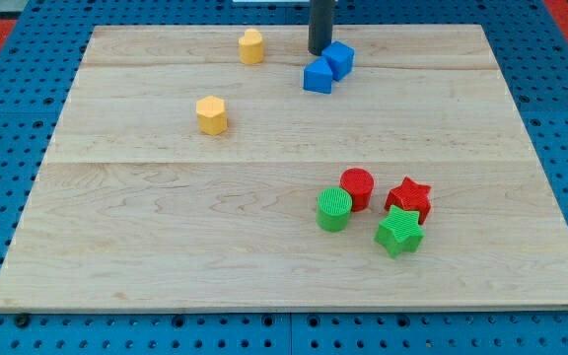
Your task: Push the yellow blocks slightly towards down
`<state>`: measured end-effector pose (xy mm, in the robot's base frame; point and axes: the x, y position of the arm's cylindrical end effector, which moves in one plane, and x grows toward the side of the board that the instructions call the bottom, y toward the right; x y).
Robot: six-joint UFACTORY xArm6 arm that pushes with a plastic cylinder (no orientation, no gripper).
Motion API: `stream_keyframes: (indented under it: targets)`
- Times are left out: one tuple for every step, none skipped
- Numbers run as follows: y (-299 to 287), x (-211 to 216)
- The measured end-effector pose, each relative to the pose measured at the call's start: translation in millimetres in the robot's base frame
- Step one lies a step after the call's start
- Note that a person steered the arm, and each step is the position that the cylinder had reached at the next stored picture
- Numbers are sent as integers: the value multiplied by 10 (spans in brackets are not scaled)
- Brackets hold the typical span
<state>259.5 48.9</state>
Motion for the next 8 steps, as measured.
stream_keyframes:
  targets:
    - [-43,27]
    - [-49,-471]
    - [-610,-654]
    - [-1263,-346]
    - [-1401,88]
    - [-1400,-165]
    - [-1322,-256]
    - [-1269,-29]
